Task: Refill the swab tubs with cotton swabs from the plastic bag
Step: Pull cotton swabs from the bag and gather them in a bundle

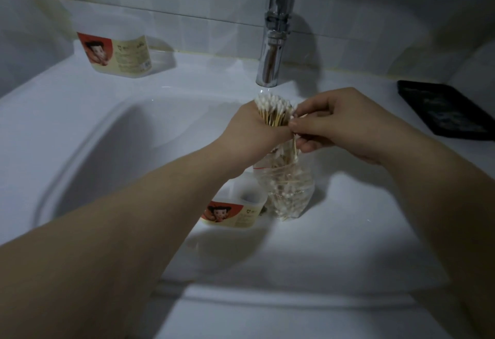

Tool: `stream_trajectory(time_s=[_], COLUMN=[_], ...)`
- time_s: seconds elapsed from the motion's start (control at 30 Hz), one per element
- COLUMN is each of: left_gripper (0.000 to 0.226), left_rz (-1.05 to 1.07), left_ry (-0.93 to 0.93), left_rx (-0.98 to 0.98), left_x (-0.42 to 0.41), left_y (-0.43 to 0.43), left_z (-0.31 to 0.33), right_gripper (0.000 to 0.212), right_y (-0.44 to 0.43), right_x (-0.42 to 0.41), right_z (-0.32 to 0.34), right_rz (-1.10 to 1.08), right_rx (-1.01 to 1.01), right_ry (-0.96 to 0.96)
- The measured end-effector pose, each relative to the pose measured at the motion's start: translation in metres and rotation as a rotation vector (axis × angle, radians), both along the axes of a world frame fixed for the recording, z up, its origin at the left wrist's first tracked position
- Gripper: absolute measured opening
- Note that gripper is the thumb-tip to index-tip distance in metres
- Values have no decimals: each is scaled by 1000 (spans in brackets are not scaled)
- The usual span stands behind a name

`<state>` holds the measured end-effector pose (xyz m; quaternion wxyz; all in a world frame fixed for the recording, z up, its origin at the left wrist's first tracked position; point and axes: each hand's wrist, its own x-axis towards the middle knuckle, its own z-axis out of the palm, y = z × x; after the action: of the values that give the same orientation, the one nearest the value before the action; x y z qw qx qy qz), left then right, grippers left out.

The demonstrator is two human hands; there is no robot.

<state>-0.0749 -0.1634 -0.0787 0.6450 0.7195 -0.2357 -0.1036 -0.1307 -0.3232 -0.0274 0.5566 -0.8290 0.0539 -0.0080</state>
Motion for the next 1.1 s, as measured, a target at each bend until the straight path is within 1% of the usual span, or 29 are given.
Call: stream_trajectory(time_s=[0.17, 0.33, 0.5, 0.57, 0.67, 0.77, 0.83, 0.93, 1.0, 1.1], left_gripper=[23, 31, 20, 17, 14, 10, 5, 8, 8, 10], left_rz=[40, 32, -82, -91, -46, 79, 115, 42, -1, -10], left_ry=[37, 125, 344, 383, 419, 404, 367, 250, 201, 193], left_rx=[6, -9, -165, -191, -234, -262, -231, -106, -57, -65], left_x=[-1, -2, -3, -3, 0, 5, 5, 0, -4, -3], left_y=[0, -2, 1, 1, 1, 2, 3, 1, 0, 1], left_z=[0, 2, 9, 10, 10, 10, 9, 9, 8, 8], right_gripper=[8, 1, 5, 5, 4, 5, 5, 5, 7, 9], right_y=[1, -2, -4, -4, -5, -6, -6, -4, -3, -1], right_x=[1, -1, -2, -2, -3, -2, -2, -3, -3, -3], right_z=[-2, 4, 5, 5, 6, 6, 6, 6, 5, 6], right_rz=[-28, 1, 11, 18, 5, -37, -52, -35, -20, -17], right_rx=[-69, -167, -146, -167, -224, -232, -232, -221, -197, -120], right_ry=[0, 8, 7, 8, 22, 8, -1, -13, -25, -34])
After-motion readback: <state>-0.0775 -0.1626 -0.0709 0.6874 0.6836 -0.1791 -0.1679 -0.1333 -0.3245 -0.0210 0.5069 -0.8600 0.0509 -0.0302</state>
